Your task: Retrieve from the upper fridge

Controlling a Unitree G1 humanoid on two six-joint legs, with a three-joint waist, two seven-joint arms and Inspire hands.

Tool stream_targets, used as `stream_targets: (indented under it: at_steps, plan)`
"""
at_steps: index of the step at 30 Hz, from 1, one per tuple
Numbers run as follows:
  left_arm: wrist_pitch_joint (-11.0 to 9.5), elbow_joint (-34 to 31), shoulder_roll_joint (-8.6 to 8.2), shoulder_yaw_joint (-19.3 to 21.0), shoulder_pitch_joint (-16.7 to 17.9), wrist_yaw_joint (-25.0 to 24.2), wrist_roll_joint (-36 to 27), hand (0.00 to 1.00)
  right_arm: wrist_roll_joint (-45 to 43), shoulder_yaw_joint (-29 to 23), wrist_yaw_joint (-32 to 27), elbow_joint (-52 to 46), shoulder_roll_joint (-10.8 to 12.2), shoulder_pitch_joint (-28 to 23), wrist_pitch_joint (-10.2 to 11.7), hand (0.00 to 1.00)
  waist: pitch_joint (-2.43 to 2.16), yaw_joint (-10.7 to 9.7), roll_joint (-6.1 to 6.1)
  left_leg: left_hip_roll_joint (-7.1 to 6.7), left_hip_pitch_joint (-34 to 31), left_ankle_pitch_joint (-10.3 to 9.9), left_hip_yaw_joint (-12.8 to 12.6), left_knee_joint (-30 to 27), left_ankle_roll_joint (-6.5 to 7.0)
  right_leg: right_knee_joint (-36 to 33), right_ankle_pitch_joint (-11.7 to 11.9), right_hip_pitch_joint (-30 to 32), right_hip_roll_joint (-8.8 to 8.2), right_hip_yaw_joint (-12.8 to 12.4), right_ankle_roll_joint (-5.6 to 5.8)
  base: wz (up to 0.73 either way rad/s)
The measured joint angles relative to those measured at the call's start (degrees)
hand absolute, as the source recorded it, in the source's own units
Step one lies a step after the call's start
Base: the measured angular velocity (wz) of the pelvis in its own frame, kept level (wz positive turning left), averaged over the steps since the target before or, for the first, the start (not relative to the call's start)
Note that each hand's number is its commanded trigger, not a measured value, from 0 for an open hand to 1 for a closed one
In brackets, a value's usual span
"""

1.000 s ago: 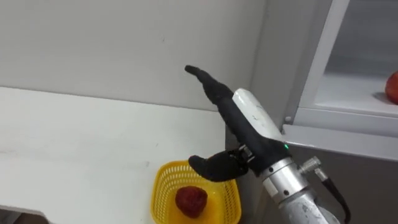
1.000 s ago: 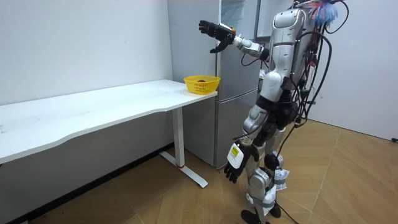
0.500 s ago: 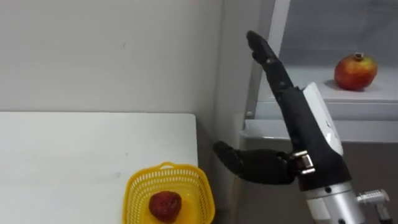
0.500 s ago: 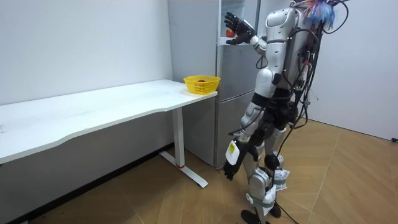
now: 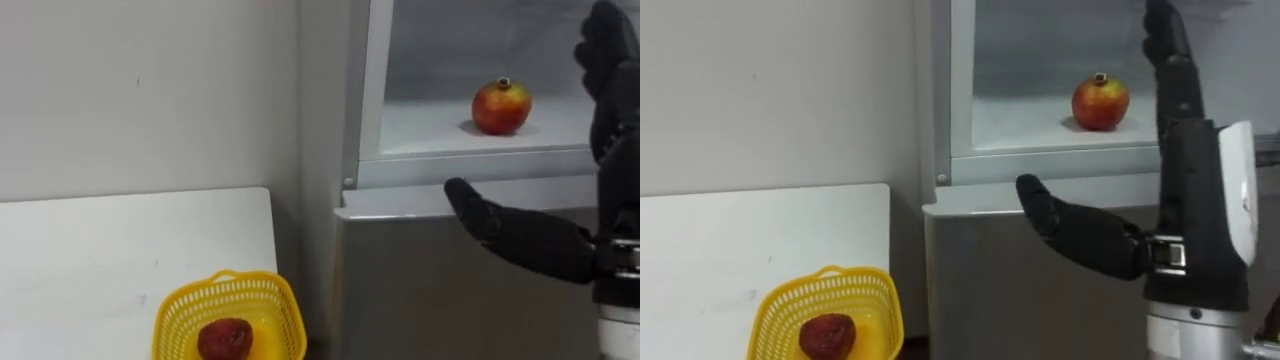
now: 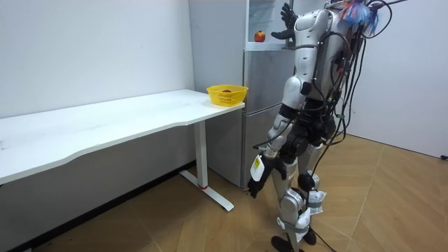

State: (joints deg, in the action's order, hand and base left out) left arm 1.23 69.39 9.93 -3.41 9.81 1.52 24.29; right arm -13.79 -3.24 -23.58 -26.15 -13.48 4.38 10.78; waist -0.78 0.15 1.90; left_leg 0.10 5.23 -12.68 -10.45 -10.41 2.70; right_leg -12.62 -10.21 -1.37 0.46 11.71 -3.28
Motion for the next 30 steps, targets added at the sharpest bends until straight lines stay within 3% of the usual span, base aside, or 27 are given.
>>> stream_targets:
  at_steps: [4, 9, 11, 13, 18, 23, 25, 30]
  plan:
    - [0.0, -0.1, 0.1, 2.7, 0.8, -0.1, 0.0, 0.0, 5.3, -5.5, -0.9, 1.3, -0.8, 0.1, 0.1, 0.0, 0.44, -0.1, 0.87, 0.07, 0.5, -0.1, 0.0, 0.2, -0.07, 0.9, 0.0, -0.6, 0.11, 0.0, 0.0, 0.0]
    - [0.1, -0.1, 0.05, 3.4, 2.0, -0.7, 0.0, 0.0, 11.2, -9.5, -1.4, 3.2, -2.9, 0.2, -0.1, 0.0, 0.42, -0.6, 1.75, 0.07, 0.3, -0.1, 0.2, 0.6, -0.06, 0.8, 0.3, -0.7, 0.11, 0.0, -0.02, 0.01]
    - [0.1, -0.2, 0.21, 3.4, 2.3, -1.0, 0.0, 0.0, 14.2, -9.7, -1.5, 4.6, -3.4, 0.3, -0.1, 0.0, 0.43, -1.1, 1.99, 0.07, 0.2, -0.1, 0.4, 0.5, -0.06, 0.9, 0.3, -0.8, 0.09, 0.2, -0.03, 0.04]
    - [0.1, -0.3, 0.18, 4.4, 2.2, -1.1, 0.1, 0.0, 17.3, -10.0, -1.5, 8.3, -5.3, 1.0, -0.8, 0.0, 0.4, -1.3, 2.45, 0.07, 0.1, -0.1, 0.4, 0.1, -0.06, 1.0, 0.3, -0.7, 0.09, 0.3, -0.03, 0.0]
    - [0.2, -0.8, 0.21, 5.4, 1.9, -1.2, 0.0, 0.0, 20.3, -10.6, -1.9, 12.3, -5.6, 2.3, -2.1, 0.0, 0.5, -1.3, 2.96, 0.07, -0.2, -0.1, 0.4, 0.2, -0.07, 1.1, 0.3, -0.5, 0.13, 0.3, -0.02, 0.0]
    - [1.1, -3.1, 0.22, 7.1, 2.2, -2.5, 0.4, 0.0, 23.4, -11.4, -1.2, 17.7, -7.5, 7.9, -3.1, 0.0, 0.45, -1.2, 3.23, 0.09, -1.0, -0.1, 0.4, 0.0, -0.07, 0.9, 0.3, 0.2, 0.11, 0.4, -0.01, 0.0]
    - [1.4, -3.6, 0.47, 7.2, 2.2, -3.3, 0.4, 0.0, 25.2, -11.4, -0.8, 21.1, -9.1, 11.1, -4.3, 0.0, 0.5, -1.2, 3.47, 0.09, -1.0, 0.0, 0.5, -0.1, -0.07, 0.9, 0.3, 0.3, 0.06, 0.7, -0.02, 0.03]
    - [2.4, -4.0, 0.89, 7.7, 2.3, -3.6, 0.4, 0.0, 27.5, -11.4, 1.2, 23.9, -13.3, 12.6, -6.2, 0.0, 0.75, 0.0, 4.26, 0.06, -1.1, 0.0, 0.9, -0.3, -0.09, 0.9, 0.3, 0.3, 0.01, 1.0, -0.05, 0.03]
